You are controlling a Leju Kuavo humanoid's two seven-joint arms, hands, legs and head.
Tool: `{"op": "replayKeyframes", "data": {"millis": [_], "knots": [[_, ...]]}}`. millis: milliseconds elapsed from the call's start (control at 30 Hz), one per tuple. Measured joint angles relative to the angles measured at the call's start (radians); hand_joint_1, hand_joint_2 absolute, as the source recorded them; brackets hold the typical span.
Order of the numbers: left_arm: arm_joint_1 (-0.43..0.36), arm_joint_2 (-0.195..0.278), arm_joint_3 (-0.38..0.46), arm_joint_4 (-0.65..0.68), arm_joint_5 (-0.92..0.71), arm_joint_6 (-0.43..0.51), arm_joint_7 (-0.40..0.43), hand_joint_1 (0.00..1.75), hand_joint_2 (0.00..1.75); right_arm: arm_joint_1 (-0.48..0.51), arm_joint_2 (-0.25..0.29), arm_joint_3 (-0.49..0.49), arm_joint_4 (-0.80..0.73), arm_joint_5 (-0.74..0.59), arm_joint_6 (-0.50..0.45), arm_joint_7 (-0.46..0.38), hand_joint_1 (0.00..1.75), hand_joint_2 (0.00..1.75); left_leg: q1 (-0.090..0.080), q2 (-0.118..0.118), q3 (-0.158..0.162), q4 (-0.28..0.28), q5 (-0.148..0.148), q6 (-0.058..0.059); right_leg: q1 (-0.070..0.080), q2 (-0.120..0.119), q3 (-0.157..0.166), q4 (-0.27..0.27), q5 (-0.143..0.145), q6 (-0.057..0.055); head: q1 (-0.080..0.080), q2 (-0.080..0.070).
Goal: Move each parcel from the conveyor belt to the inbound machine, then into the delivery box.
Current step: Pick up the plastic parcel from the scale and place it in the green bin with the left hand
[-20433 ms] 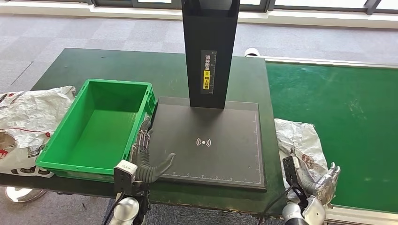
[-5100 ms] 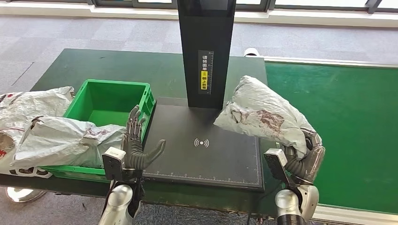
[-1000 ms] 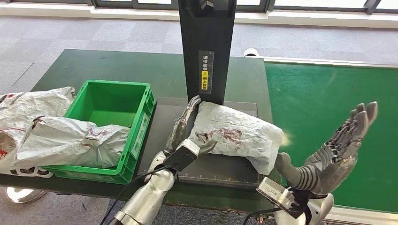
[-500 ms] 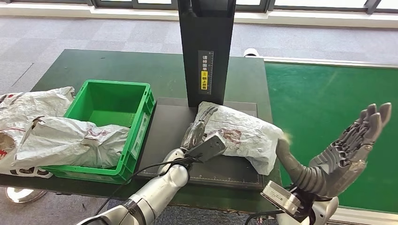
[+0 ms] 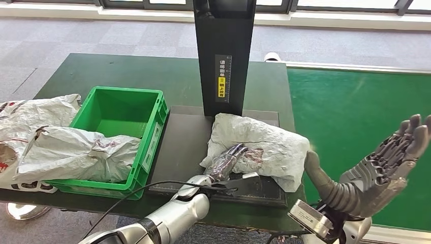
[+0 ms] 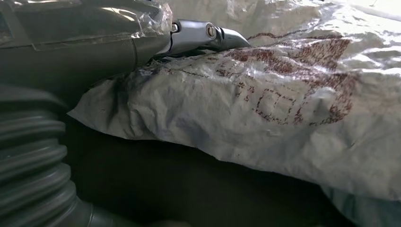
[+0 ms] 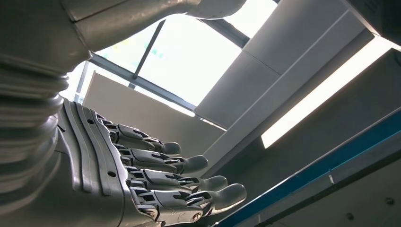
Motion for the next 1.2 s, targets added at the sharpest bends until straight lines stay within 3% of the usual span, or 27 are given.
{"op": "replayKeyframes", "data": {"millis": [33, 133, 167, 433, 867, 1033, 1133, 1200], "knots": [[0.0, 0.0, -0.014, 0.002, -0.001, -0.002, 0.003, 0.24, 1.75, 0.0, 0.0, 0.0, -0.002, 0.0, 0.0, 0.0, 0.0, 1.75, 0.0, 0.0, 0.0, 0.0, 0.0, 0.0, 0.0, 0.0, 0.0, 0.0, 0.0, 0.0, 0.0, 0.0], [-0.002, 0.0, -0.042, 0.008, -0.004, -0.002, 0.007, 1.54, 1.75, 0.001, 0.0, 0.0, -0.008, -0.001, 0.0, 0.0, 0.0, 1.75, 0.0, 0.0, 0.0, 0.0, 0.0, 0.0, 0.0, 0.0, 0.0, 0.0, 0.0, 0.0, 0.0, 0.0], [-0.002, 0.0, -0.05, 0.01, -0.007, -0.002, 0.01, 1.75, 1.75, 0.001, 0.0, 0.0, -0.009, -0.002, 0.0, 0.0, 0.0, 1.75, 0.0, 0.0, 0.0, 0.0, 0.0, 0.0, 0.0, 0.0, 0.0, 0.0, 0.0, 0.0, 0.0, 0.0], [-0.015, 0.0, -0.115, 0.022, -0.027, 0.053, 0.06, 1.75, 1.75, 0.002, 0.0, 0.0, -0.015, -0.006, 0.0, 0.0, 0.0, 1.75, 0.0, 0.0, 0.001, 0.0, 0.0, 0.0, 0.0, 0.0, 0.001, 0.0, 0.0, 0.0, 0.0, 0.0], [-0.023, 0.0, -0.128, 0.055, -0.025, 0.107, 0.071, 1.75, 1.75, 0.002, 0.0, 0.0, -0.014, -0.019, 0.0, 0.0, 0.0, 1.75, 0.0, 0.0, 0.001, 0.0, 0.0, 0.0, 0.0, 0.0, 0.001, 0.0, 0.0, 0.0, 0.0, 0.0], [-0.024, 0.0, -0.137, 0.071, -0.074, 0.251, 0.141, 1.75, 1.75, 0.002, 0.0, 0.003, -0.014, -0.017, 0.0, 0.0, 0.0, 1.75, 0.0, 0.001, 0.002, -0.001, 0.0, 0.0, 0.0, 0.0, 0.001, 0.0, 0.0, 0.0, 0.0, 0.0], [-0.012, 0.004, -0.128, 0.056, -0.209, 0.336, 0.21, 1.75, 1.75, 0.002, 0.0, 0.003, -0.014, -0.015, 0.0, 0.0, 0.0, 1.75, 0.0, 0.001, 0.001, -0.001, 0.0, 0.0, 0.0, 0.0, 0.001, 0.0, 0.0, 0.0, 0.0, 0.0], [0.025, 0.012, -0.065, -0.015, -0.464, 0.375, 0.222, 1.75, 1.75, 0.003, 0.0, 0.003, -0.014, -0.015, 0.0, 0.0, 0.0, 1.75, 0.0, 0.001, 0.001, -0.001, 0.0, 0.0, 0.0, 0.001, 0.001, 0.0, 0.0, 0.0, 0.0, 0.0]]}}
